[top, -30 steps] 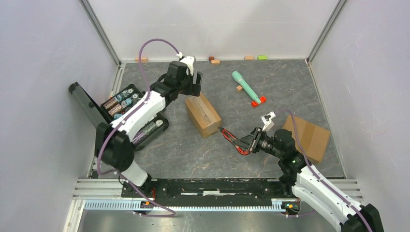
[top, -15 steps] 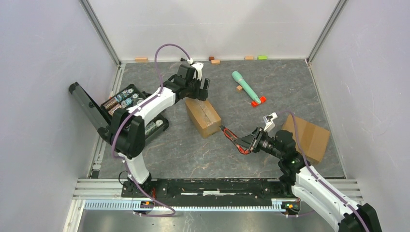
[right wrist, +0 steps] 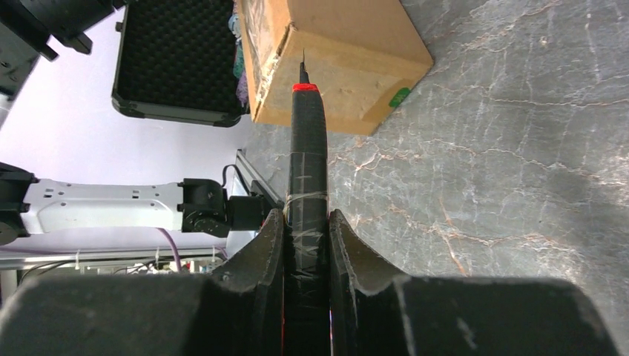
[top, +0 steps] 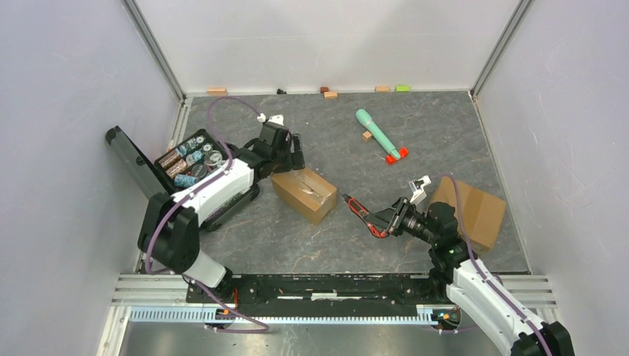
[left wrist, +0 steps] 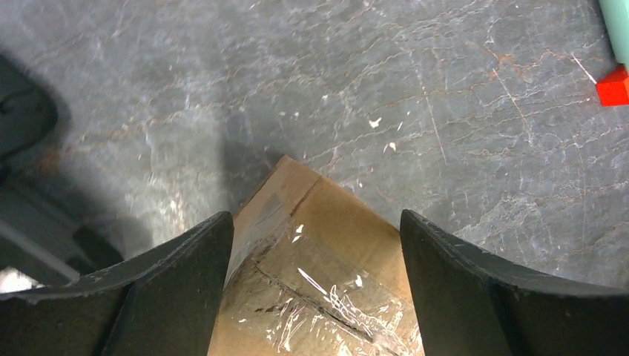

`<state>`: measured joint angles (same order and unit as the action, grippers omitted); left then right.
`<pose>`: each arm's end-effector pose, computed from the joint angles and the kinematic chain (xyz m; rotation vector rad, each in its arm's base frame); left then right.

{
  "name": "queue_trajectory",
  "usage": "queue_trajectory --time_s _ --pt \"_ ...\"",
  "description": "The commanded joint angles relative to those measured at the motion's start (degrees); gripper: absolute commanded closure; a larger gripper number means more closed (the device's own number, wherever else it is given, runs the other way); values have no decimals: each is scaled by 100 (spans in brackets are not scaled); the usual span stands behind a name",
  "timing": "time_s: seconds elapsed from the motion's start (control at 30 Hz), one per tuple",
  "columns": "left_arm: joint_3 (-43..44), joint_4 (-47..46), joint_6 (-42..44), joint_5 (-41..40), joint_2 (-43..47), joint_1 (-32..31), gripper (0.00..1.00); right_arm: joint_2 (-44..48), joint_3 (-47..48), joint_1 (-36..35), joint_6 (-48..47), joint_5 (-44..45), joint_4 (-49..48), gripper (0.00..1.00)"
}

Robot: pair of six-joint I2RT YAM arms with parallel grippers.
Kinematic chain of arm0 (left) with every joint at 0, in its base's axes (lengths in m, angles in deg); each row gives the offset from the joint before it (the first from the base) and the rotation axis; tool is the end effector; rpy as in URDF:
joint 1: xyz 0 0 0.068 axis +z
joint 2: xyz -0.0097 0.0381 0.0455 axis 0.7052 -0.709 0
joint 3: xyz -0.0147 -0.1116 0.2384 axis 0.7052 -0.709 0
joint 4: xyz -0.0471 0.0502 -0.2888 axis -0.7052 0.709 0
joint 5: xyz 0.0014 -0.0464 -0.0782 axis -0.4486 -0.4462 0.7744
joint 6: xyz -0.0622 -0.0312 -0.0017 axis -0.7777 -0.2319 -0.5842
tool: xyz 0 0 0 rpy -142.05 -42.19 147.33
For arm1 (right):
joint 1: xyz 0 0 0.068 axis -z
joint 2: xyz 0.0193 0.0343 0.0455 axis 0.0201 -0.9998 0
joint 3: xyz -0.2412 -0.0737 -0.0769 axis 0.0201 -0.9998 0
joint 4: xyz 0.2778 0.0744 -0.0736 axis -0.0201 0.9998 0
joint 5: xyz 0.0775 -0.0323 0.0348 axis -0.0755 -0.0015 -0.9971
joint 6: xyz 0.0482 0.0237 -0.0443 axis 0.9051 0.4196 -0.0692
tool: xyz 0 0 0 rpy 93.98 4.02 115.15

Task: Unpack the express box
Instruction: Cut the express box at the center of the board.

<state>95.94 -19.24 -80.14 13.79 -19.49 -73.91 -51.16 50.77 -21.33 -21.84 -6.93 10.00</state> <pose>0.3438 -0.1812 0.2102 -0.0649 2.3664 -0.3121 0.1787 0.1052 0.1476 0.2909 2.0582 1.4688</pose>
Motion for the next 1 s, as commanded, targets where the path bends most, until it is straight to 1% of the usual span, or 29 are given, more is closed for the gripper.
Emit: queue_trajectory --time_s 0.0,0.2,0.5,0.6,0.8,0.97 --pt "-347 139 -839 -520 540 -103 12 191 23 33 166 -317 -309 100" --pt "-553 135 -1138 -853 829 -288 12 135 49 31 434 -501 -514 100" --pt "-777 92 -1341 -984 931 -402 12 76 -34 25 800 -527 -621 100" --pt "-809 76 -1367 -1019 938 -435 12 46 -138 8 1049 -574 -915 100" --pt "-861 52 -1502 -1089 971 -494 12 -18 -72 -49 985 -502 -559 100" --pt "-866 47 -1541 -1098 948 -542 12 -60 -85 -124 1075 -493 -688 100"
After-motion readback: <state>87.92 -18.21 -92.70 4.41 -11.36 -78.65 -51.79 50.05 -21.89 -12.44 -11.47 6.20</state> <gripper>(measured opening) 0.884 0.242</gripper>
